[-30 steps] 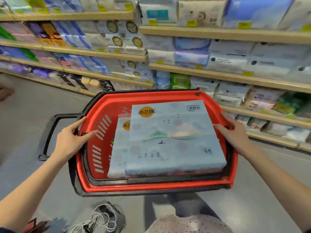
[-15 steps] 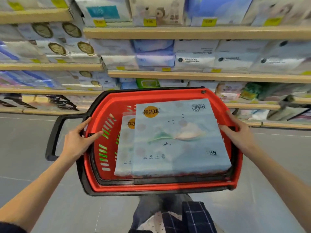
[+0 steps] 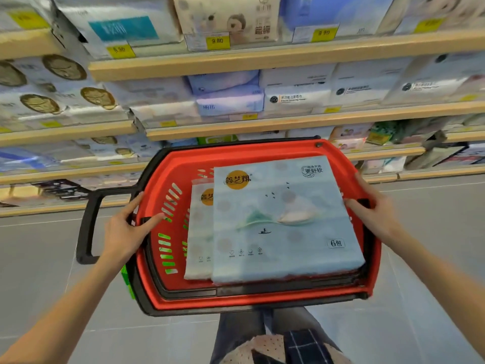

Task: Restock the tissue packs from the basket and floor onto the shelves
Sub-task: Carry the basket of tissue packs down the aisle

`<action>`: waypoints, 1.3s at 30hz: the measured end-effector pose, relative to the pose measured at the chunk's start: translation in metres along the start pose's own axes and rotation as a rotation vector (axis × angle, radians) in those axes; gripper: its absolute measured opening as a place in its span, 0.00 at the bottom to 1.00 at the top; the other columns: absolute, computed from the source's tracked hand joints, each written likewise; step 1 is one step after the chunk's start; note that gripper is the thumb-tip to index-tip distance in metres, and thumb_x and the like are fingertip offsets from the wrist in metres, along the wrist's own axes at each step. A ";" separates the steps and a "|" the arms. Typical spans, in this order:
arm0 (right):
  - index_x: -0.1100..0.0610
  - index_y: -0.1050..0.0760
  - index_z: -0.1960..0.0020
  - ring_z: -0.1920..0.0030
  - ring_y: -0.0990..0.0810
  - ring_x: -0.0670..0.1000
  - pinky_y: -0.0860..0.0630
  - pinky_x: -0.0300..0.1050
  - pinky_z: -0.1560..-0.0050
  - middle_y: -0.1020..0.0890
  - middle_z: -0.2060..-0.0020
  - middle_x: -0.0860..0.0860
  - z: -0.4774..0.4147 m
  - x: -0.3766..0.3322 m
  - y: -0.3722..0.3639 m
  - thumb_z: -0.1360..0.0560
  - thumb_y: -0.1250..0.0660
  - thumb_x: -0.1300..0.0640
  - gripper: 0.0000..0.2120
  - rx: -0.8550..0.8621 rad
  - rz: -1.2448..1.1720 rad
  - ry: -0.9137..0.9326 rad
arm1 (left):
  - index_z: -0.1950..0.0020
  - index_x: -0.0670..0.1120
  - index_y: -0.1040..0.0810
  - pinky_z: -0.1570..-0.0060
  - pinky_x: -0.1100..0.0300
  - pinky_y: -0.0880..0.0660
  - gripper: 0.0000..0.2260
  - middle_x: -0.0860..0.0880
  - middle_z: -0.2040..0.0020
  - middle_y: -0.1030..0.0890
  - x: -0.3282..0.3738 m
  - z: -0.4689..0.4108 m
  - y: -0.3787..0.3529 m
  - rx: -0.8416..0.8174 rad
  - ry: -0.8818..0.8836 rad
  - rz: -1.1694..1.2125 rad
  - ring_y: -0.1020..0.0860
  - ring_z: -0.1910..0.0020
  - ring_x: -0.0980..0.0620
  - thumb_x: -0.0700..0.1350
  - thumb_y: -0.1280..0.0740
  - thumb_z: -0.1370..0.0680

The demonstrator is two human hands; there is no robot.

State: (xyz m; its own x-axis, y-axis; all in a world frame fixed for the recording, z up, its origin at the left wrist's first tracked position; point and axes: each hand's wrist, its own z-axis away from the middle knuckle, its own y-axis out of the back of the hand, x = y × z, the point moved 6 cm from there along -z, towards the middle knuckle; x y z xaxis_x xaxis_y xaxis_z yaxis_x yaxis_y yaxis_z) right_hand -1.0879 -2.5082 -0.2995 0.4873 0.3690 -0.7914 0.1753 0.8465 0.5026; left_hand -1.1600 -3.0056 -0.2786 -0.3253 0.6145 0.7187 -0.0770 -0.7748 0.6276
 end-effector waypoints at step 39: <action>0.37 0.44 0.30 0.45 0.26 0.56 0.34 0.46 0.48 0.24 0.38 0.60 -0.232 0.249 -0.201 0.29 0.46 0.47 0.28 -0.008 0.322 -0.080 | 0.31 0.57 0.33 0.40 0.61 0.31 0.38 0.54 0.41 0.23 -0.258 -0.218 -0.267 0.113 0.063 -0.125 0.24 0.42 0.53 0.64 0.29 0.39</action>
State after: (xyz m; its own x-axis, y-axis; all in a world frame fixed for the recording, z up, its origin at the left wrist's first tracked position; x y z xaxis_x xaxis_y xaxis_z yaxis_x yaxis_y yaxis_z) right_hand -1.2004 -2.4976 -0.6784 0.5826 0.5867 -0.5625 -0.0049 0.6946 0.7194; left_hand -1.2610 -2.9899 -0.6973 -0.3783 0.6920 0.6148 -0.0158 -0.6689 0.7432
